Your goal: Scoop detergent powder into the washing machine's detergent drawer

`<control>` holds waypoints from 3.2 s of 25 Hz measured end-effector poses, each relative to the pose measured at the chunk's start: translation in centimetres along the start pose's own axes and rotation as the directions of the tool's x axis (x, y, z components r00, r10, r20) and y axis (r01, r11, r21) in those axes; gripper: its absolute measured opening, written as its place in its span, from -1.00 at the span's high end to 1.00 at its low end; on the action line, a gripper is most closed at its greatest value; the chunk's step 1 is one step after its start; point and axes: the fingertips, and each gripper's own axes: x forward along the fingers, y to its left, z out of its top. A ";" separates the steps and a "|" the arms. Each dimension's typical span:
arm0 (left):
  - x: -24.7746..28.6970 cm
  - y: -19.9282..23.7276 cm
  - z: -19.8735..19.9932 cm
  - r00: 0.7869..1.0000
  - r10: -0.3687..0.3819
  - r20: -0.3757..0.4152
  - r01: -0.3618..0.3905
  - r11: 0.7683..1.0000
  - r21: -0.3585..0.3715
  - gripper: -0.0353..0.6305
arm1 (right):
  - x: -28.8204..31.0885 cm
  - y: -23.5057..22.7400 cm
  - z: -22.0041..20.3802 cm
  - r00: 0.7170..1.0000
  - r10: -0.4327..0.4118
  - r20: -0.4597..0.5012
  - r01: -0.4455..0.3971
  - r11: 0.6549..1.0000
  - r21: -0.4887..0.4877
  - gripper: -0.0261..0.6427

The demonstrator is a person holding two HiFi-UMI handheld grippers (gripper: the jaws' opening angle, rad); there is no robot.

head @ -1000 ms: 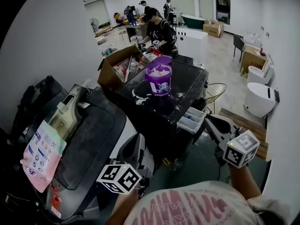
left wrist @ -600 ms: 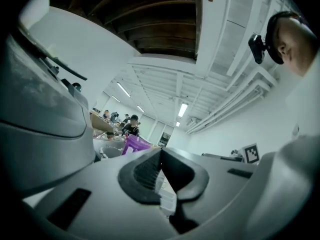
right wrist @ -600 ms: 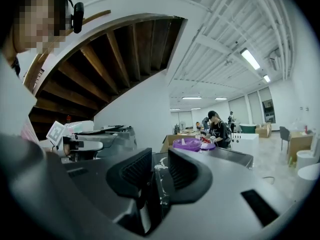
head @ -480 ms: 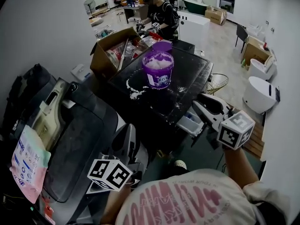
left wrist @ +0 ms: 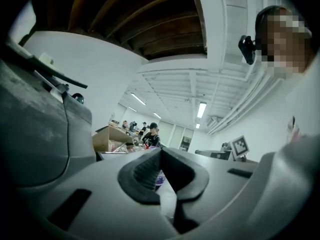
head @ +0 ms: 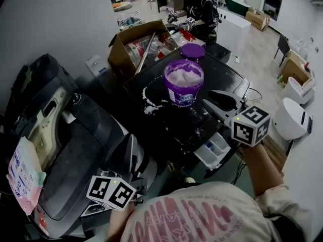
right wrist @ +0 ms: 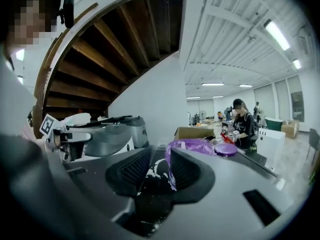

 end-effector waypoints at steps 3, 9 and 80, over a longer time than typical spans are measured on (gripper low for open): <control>0.4 0.5 -0.4 0.999 0.037 -0.010 -0.038 0.999 -0.020 0.89 | 2.3 -1.3 -0.2 0.996 0.050 -0.073 -0.055 0.997 -0.060 0.53; 0.0 1.1 -0.8 0.994 0.112 -0.018 -0.113 0.993 -0.037 0.89 | 6.2 -3.1 -0.6 0.968 0.138 -0.210 -0.166 0.978 -0.125 0.53; -8.5 3.8 -1.2 0.936 0.351 0.007 -0.350 0.936 -0.045 0.89 | 13.9 -10.2 -2.5 0.868 0.028 -0.497 -0.182 0.947 -0.265 0.91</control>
